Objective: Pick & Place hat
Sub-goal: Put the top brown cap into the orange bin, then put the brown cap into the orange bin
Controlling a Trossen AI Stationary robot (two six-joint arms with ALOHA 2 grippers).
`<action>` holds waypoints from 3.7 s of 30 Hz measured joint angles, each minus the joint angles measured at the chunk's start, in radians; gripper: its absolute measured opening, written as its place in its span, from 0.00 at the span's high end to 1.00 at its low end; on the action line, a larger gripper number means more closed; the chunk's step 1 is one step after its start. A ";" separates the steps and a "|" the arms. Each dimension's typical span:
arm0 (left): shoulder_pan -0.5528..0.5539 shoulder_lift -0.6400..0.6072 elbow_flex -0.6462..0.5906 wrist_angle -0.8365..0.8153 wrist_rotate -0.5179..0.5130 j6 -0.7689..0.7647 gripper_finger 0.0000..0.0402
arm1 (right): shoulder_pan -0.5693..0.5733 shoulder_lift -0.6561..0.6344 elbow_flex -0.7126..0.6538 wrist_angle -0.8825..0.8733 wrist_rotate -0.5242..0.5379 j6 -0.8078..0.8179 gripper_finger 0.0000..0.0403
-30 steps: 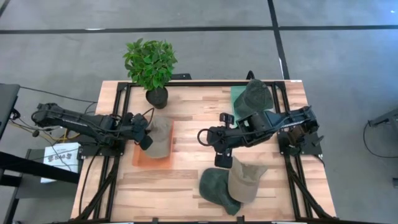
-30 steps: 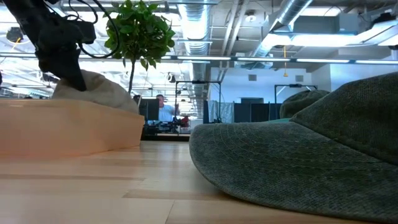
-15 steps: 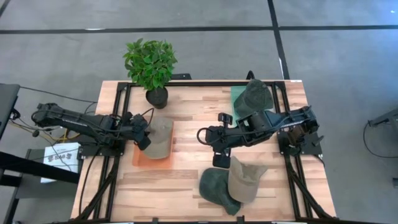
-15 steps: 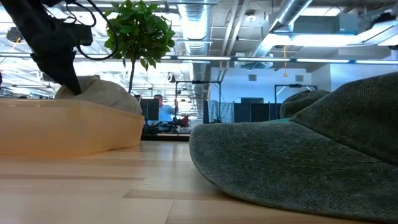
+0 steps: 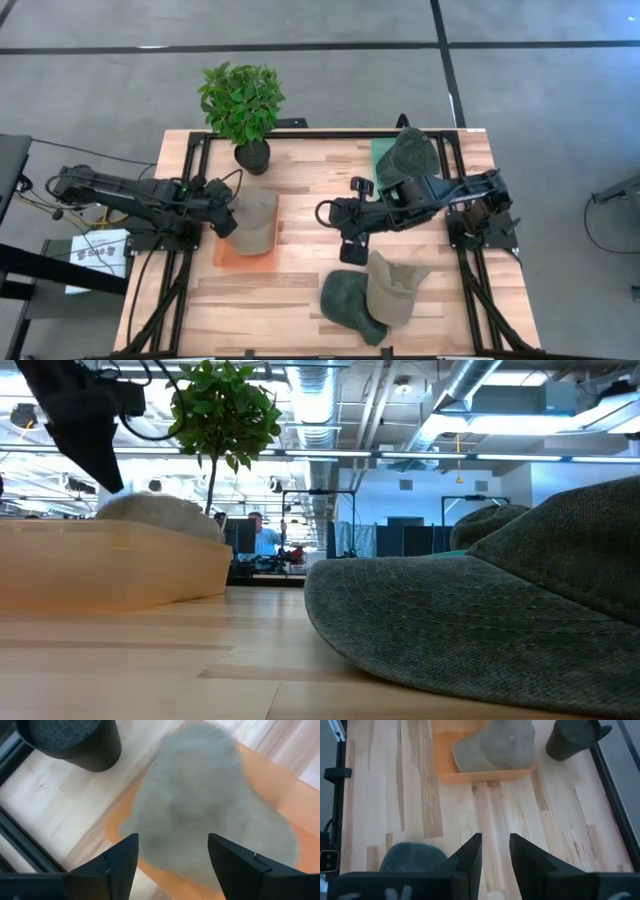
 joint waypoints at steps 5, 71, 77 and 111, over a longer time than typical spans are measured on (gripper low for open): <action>0.000 0.000 0.053 -0.064 0.036 -0.002 0.42 | -0.010 0.000 0.000 -0.003 0.000 0.000 0.78; 0.046 0.309 0.218 0.711 0.327 0.573 1.00 | 0.243 -0.157 -0.662 -0.001 -0.057 1.111 0.93; 0.046 0.309 0.218 0.714 0.327 0.566 1.00 | 0.376 -0.323 -0.870 0.134 -0.048 1.333 0.99; 0.046 0.311 0.218 0.719 0.268 0.427 1.00 | 0.708 -0.585 -1.424 0.443 -0.049 2.001 0.41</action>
